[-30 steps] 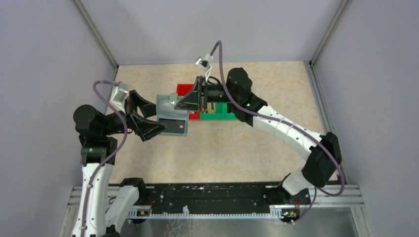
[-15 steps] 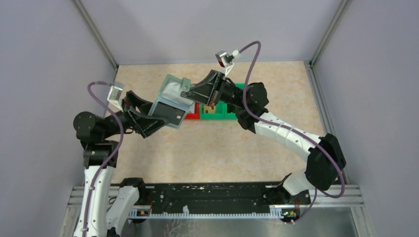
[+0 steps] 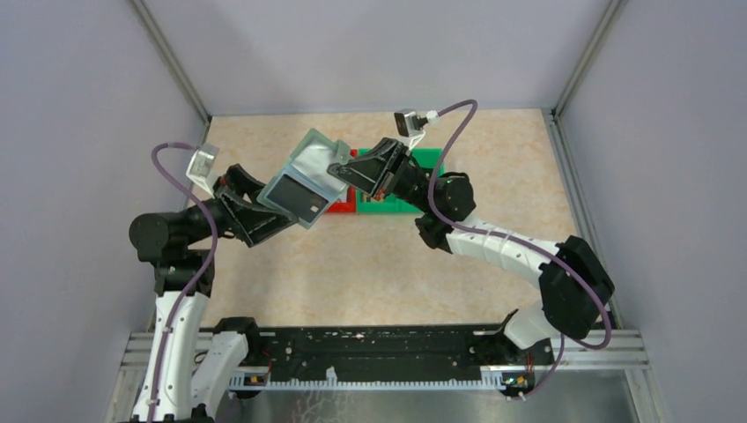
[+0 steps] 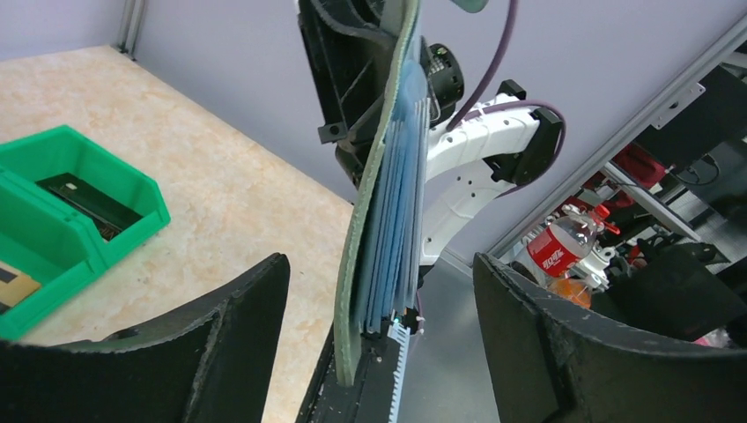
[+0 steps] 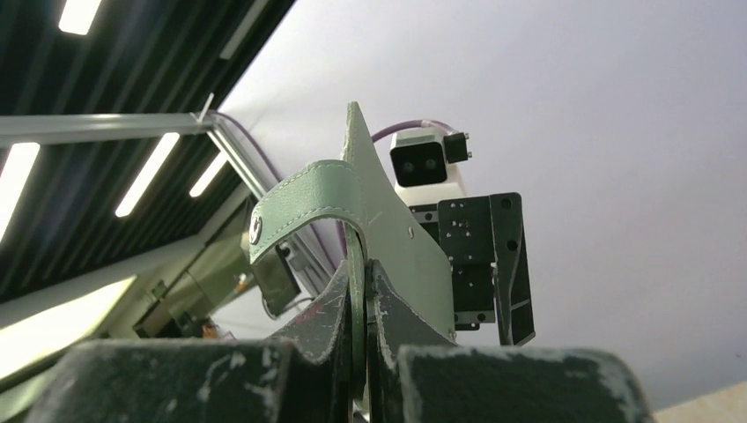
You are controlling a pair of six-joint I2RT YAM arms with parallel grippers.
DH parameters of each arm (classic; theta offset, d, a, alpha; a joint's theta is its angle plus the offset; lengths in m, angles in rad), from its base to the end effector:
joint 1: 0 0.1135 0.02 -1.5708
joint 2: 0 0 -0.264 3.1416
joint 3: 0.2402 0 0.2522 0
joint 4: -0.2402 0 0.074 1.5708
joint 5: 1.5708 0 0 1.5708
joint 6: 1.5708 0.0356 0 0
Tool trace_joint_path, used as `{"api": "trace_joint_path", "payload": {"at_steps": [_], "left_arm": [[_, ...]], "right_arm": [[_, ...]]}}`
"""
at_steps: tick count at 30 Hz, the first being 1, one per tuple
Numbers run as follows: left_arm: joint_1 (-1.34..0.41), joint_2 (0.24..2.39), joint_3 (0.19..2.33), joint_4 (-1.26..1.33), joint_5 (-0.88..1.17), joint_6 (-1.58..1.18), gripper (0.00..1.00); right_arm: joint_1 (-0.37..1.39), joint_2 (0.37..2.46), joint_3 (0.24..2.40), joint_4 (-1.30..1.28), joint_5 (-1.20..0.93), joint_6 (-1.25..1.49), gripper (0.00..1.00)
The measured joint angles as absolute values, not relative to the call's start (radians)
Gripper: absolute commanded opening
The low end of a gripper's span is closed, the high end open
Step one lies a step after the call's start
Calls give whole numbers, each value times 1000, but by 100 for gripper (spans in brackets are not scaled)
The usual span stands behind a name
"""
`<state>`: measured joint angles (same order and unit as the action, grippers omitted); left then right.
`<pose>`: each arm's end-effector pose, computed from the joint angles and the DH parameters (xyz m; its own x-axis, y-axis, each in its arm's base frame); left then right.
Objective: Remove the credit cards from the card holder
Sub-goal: Remove the credit card from the card holder.
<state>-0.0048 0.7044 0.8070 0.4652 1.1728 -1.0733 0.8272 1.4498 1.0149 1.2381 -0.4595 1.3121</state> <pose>0.1302 -0.0334 0.4164 -0.4280 -0.3385 -0.8380 0.8444 0.1809 -0.5043 0.1976 0.2382 0.4030 -0.7147 0.5029 -0.4862 -0.6930 -0.4148 0.5897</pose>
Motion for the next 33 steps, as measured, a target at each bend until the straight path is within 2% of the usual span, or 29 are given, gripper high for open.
{"api": "trace_joint_path", "payload": {"at_steps": [12, 17, 22, 26, 29, 30, 32, 33], "left_arm": [[-5, 690, 803, 545, 1167, -1113, 55], [-5, 687, 803, 545, 1152, -1122, 50], [-5, 685, 803, 547, 1144, -1132, 32], [-5, 687, 803, 546, 1144, -1128, 12], [-5, 689, 803, 530, 1146, -1111, 3], [-5, 689, 803, 522, 1149, -1105, 1], [-6, 689, 803, 505, 1155, -1088, 0], [-7, 690, 803, 493, 1155, -1078, 0]], "right_arm": [[890, 1467, 924, 1390, -262, 1338, 0], [919, 1494, 921, 1446, -203, 1338, 0], [958, 1543, 911, 1494, -145, 1337, 0], [982, 1561, 889, 1502, -105, 1335, 0], [986, 1560, 861, 1515, -76, 1324, 0], [987, 1559, 849, 1518, -68, 1318, 5], [987, 1554, 826, 1518, -58, 1307, 34], [987, 1550, 817, 1518, -56, 1303, 43]]}}
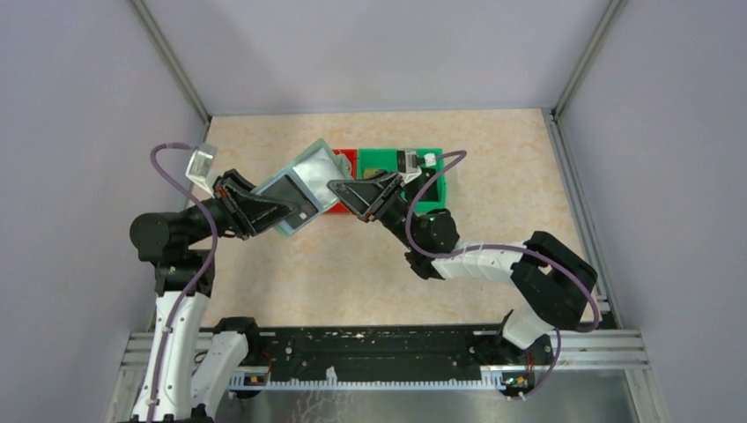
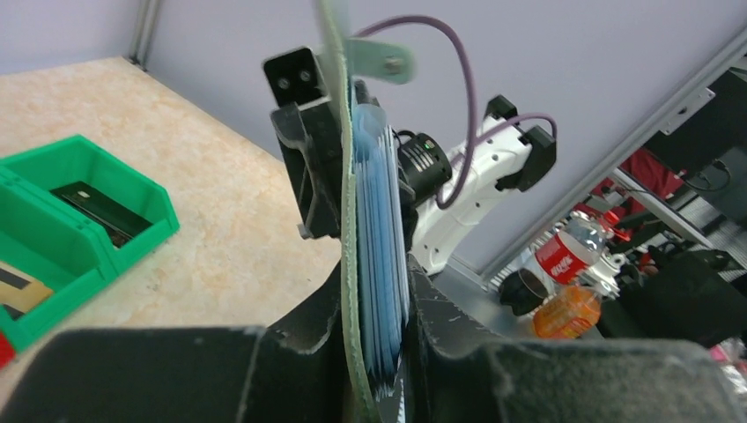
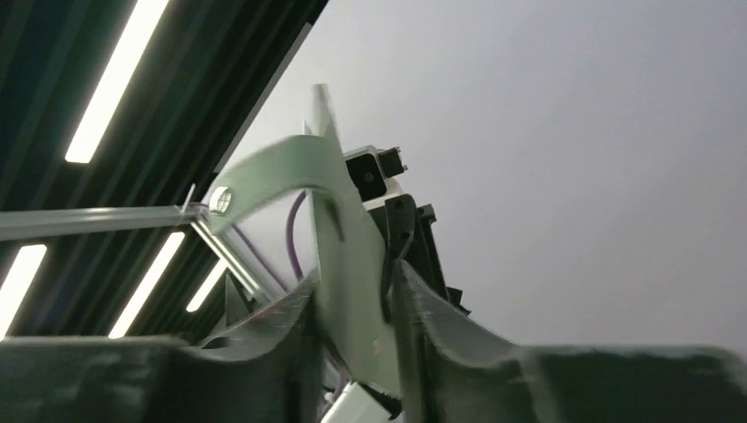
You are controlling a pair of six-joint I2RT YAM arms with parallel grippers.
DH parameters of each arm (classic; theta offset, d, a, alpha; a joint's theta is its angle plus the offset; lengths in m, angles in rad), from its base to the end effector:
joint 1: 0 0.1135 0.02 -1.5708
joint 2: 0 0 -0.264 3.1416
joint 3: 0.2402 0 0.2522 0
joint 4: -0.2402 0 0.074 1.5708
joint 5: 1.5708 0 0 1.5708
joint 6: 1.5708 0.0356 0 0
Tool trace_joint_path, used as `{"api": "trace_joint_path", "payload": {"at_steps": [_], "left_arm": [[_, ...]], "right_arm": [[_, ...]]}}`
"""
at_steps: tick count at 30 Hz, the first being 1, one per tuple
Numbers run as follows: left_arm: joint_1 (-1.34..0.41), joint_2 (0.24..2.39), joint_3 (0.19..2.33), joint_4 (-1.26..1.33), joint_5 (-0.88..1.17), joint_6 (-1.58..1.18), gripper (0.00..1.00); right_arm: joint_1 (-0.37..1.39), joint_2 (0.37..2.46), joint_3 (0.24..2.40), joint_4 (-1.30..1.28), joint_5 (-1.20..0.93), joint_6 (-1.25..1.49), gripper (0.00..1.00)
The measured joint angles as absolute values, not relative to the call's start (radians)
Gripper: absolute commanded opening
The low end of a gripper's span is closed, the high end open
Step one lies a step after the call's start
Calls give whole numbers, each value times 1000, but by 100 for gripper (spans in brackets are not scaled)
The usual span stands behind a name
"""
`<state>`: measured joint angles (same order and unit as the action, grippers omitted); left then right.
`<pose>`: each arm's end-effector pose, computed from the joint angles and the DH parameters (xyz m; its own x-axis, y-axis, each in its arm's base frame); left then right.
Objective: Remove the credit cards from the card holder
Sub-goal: Remove the credit card from the card holder.
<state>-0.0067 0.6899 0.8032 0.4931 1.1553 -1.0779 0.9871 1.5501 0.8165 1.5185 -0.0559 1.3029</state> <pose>0.1254 -0.0334 0.4192 -0.3950 -0.3530 -0.8482 0.8591 0.1852 -0.4772 0.1715 0.2632 0.3354 -0.7213 0.6549 -0.2253 -0.6019 -0.4318 0.6718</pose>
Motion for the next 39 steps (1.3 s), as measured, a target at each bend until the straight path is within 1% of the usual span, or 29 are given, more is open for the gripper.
{"api": "trace_joint_path", "payload": {"at_steps": [3, 6, 9, 11, 15, 17, 21, 25, 31, 34, 39], "left_arm": [[-6, 695, 813, 442, 1141, -1015, 0], [-6, 709, 857, 319, 1139, -897, 1], [-6, 749, 948, 113, 1176, -692, 2], [-6, 794, 1021, -49, 1213, -523, 2], [-6, 899, 1170, -410, 1235, -124, 1], [-6, 949, 1224, -574, 1237, 59, 0], [-6, 1041, 1299, -873, 1239, 371, 0], [-6, 1079, 1310, -1071, 1232, 582, 0], [-6, 1078, 1311, -1244, 1229, 766, 0], [-6, 1078, 1311, -1279, 1222, 811, 0], [-6, 1074, 1311, -1290, 1200, 854, 0]], "right_arm": [[972, 1510, 764, 1503, -65, 1273, 66], [908, 1431, 730, 1416, -143, 1237, 80], [784, 1341, 768, 1242, -299, 1158, 89], [718, 1310, 868, 1058, -416, 1061, 94], [696, 1309, 1161, 583, -573, 776, 96], [697, 1309, 1277, 397, -625, 643, 97], [697, 1333, 1451, 126, -712, 458, 97], [699, 1417, 1602, -78, -793, 326, 98], [745, 1568, 1742, -332, -828, 175, 94], [802, 1638, 1792, -463, -817, 106, 88], [849, 1693, 1808, -565, -821, 60, 84]]}}
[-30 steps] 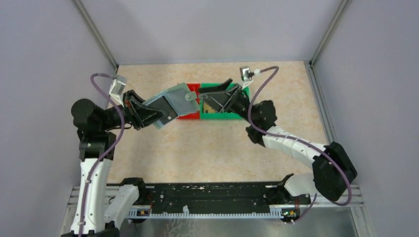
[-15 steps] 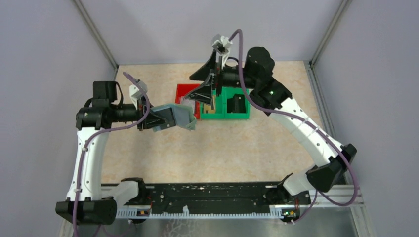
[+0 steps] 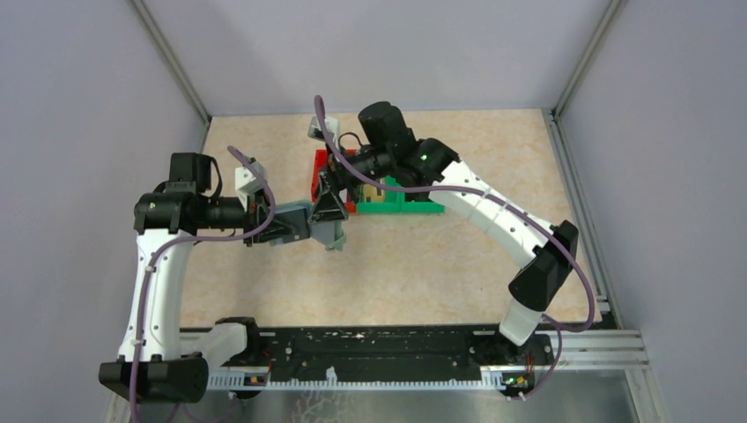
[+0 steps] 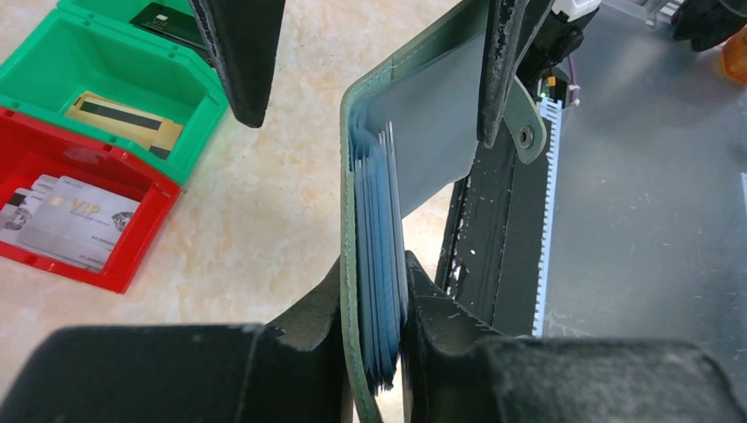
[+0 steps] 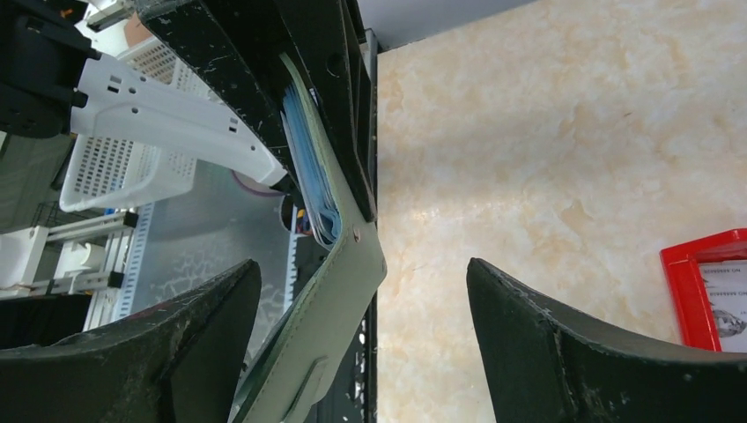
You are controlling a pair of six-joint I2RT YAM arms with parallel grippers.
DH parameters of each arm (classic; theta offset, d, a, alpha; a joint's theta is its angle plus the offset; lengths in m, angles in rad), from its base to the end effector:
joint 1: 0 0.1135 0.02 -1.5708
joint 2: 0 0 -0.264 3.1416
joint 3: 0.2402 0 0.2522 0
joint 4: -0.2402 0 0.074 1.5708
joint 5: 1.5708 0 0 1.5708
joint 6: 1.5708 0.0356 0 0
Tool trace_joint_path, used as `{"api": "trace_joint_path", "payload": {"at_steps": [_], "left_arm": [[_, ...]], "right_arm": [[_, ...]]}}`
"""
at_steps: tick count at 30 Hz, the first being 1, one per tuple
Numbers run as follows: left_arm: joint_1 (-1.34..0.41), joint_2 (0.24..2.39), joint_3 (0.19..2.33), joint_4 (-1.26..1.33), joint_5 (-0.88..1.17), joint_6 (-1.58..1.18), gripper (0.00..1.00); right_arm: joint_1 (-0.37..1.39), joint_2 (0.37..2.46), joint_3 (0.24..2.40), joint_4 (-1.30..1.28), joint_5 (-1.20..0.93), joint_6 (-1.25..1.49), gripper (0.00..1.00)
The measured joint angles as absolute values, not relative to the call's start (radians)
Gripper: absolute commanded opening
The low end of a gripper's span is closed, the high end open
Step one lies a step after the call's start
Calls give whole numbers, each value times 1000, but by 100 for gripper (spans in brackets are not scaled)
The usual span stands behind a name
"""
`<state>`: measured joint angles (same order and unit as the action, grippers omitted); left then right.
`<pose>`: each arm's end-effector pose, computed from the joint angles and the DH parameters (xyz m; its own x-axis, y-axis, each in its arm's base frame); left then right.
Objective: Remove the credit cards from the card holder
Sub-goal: Remove the credit card from the card holder.
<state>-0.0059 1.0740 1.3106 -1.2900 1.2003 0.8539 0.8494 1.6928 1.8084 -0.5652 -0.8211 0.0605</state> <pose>0.1610 -0.0341 0.3858 -0.2219 0.2743 -0.9357 0.9595 0.2322 -0.1594 0.2294 0.3003 0.4207 -0.3438 -0.3285 -0.8797 -0.9279 -0.0251 0.3720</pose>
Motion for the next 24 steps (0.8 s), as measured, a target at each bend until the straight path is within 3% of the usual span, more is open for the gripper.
{"api": "trace_joint_path", "payload": {"at_steps": [3, 5, 13, 15, 19, 24], "left_arm": [[-6, 1066, 1310, -1291, 1184, 870, 0], [-6, 1061, 1310, -1291, 1172, 881, 0], [-6, 1059, 1310, -1292, 1146, 913, 0], [-6, 1059, 1310, -1293, 1142, 918, 0], [-6, 1057, 1310, -1302, 1143, 927, 0], [-6, 1056, 1311, -1324, 1145, 950, 0]], "right_arm": [[850, 1695, 1808, -582, -831, 51, 79], [850, 1695, 1809, -585, -838, 46, 70], [850, 1695, 1808, -597, -869, 22, 16], [850, 1695, 1808, -598, -877, 20, 9], [851, 1696, 1808, -599, -884, 19, 13], [857, 1703, 1806, -594, -912, 30, 35]]}}
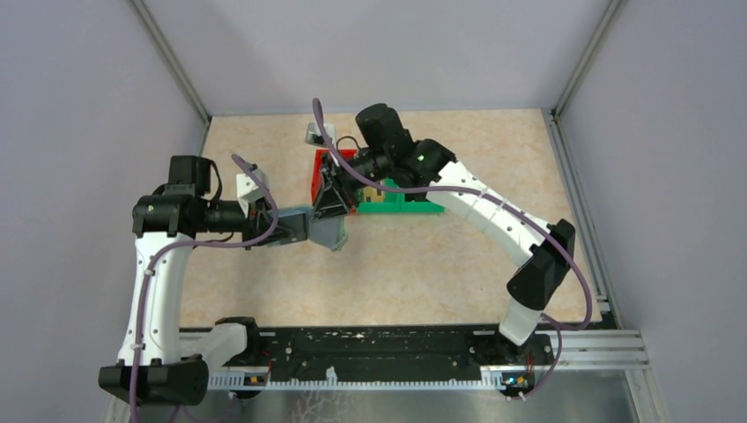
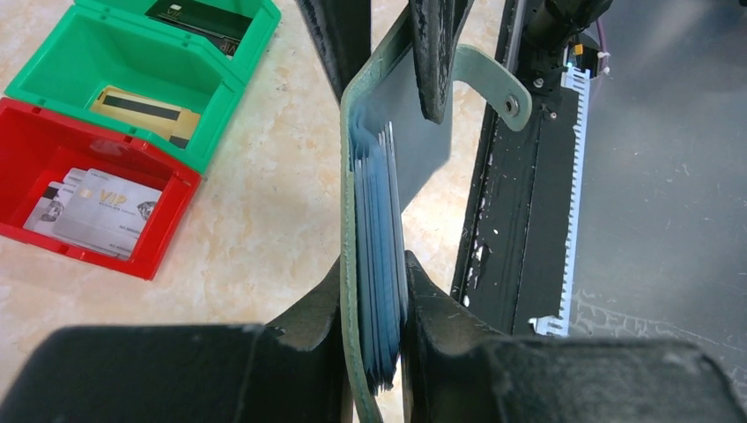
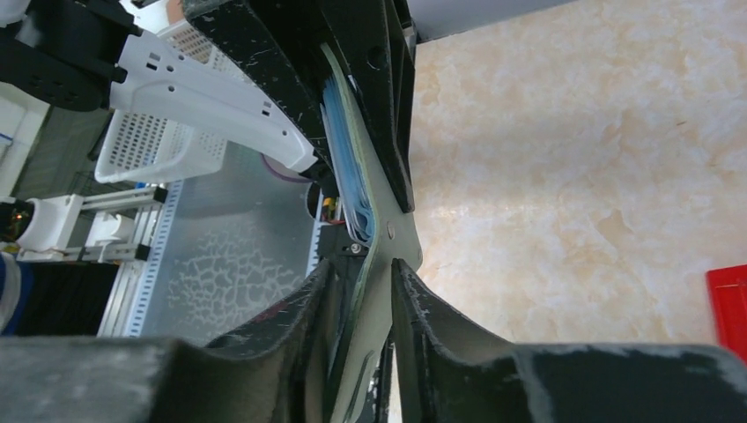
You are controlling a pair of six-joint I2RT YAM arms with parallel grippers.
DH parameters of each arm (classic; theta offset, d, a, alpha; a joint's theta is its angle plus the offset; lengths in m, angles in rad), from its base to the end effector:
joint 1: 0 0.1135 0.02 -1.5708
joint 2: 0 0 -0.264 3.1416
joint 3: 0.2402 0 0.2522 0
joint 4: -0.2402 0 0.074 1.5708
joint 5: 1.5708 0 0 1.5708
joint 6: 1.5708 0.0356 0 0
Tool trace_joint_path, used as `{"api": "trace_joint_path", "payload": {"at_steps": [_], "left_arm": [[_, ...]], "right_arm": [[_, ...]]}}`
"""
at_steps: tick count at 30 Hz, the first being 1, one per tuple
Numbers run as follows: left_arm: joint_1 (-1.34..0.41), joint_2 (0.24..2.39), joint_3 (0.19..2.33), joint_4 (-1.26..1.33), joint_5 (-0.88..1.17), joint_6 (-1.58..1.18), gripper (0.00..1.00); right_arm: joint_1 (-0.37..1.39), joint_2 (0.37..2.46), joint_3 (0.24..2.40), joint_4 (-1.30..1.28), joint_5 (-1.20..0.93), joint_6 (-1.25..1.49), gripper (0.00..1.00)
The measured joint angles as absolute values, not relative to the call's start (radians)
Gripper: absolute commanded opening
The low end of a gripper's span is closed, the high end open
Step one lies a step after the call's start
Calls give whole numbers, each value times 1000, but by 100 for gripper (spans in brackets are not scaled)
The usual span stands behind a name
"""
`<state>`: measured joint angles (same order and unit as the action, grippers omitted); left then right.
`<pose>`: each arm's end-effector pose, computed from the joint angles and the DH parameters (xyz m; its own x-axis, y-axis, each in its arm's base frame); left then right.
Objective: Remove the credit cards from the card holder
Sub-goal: Remove the credit card from the card holder.
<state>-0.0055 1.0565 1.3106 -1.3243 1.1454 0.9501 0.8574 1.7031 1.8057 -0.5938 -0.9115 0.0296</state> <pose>0.1545 -0.0333 0.3852 -0.1528 0.3366 -0.9292 0.9692 0.2347 -0.0743 0.2253 0.3034 0.4148 -0.3358 -0.3602 -0.8703 -0.9097 -0.1155 0.3988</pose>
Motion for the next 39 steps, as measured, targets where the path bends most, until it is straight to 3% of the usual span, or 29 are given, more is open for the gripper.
{"api": "trace_joint_path", "payload": {"at_steps": [2, 3, 7, 9, 10, 11, 12, 14, 16, 21, 27, 32, 35, 39], "left_arm": [[-6, 1056, 1311, -1339, 1145, 967, 0], [-6, 1056, 1311, -1346, 1145, 974, 0], [-6, 1057, 1311, -1372, 1141, 1001, 0], [-6, 1056, 1311, -1374, 1139, 1007, 6], [-6, 1056, 1311, -1374, 1140, 1007, 15], [-6, 1056, 1311, -1373, 1140, 1003, 33], [-6, 1056, 1311, -1370, 1141, 997, 45], [-6, 1054, 1311, -1356, 1155, 978, 60], [-6, 1050, 1311, -1328, 1177, 939, 64], [-6, 1014, 1290, -1199, 1234, 777, 63], [-6, 944, 1223, -1021, 1297, 564, 61], [-6, 906, 1159, -867, 1313, 389, 55], [-6, 891, 1136, -787, 1319, 300, 46], [-6, 888, 1135, -711, 1364, 212, 44]], "right_arm": [[863, 1711, 1805, -589, -917, 35, 40], [867, 1716, 1804, -589, -919, 36, 36], [869, 1737, 1799, -589, -918, 33, 4], [869, 1742, 1798, -591, -918, 35, 0], [869, 1742, 1798, -592, -918, 32, 0], [869, 1742, 1798, -592, -918, 32, 0], [869, 1742, 1797, -590, -919, 33, 0], [865, 1737, 1771, -552, -928, 50, 0], [853, 1713, 1679, -453, -958, 109, 0], [778, 1605, 1250, 162, -1043, 525, 0], [738, 1602, 1151, 618, -1077, 841, 0], [743, 1568, 1152, 743, -1097, 916, 0], [743, 1546, 1152, 752, -1102, 920, 0], [743, 1518, 1152, 712, -1104, 892, 0]]}}
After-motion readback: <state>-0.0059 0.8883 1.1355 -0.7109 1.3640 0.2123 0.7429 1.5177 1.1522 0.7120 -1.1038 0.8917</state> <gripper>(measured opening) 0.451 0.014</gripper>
